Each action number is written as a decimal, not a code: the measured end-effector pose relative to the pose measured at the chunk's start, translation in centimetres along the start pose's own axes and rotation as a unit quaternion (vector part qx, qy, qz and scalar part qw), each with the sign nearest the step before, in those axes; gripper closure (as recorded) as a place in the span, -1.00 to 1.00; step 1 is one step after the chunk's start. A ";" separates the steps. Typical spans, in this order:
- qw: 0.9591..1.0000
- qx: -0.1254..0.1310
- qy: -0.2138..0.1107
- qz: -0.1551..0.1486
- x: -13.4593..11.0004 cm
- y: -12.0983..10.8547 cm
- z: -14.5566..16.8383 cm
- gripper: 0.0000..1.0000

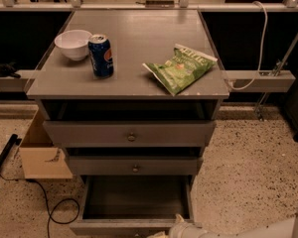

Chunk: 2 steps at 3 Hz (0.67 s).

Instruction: Close bottom drawer

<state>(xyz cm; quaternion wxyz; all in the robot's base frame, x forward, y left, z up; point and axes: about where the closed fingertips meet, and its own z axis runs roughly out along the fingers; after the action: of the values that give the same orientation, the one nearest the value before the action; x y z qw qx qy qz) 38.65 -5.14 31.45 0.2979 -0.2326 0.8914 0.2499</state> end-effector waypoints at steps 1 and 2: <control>1.000 -0.001 -0.001 -0.004 1.3 -0.6 -0.2 -1.00; 0.998 -0.018 0.023 -0.047 2.8 -0.2 -0.5 -1.00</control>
Offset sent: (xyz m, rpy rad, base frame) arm -0.0387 -0.0212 -0.0236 -0.0910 -0.0149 0.2263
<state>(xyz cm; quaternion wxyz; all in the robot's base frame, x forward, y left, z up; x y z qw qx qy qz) 36.54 -6.35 29.92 0.2845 -0.2850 0.8816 0.2460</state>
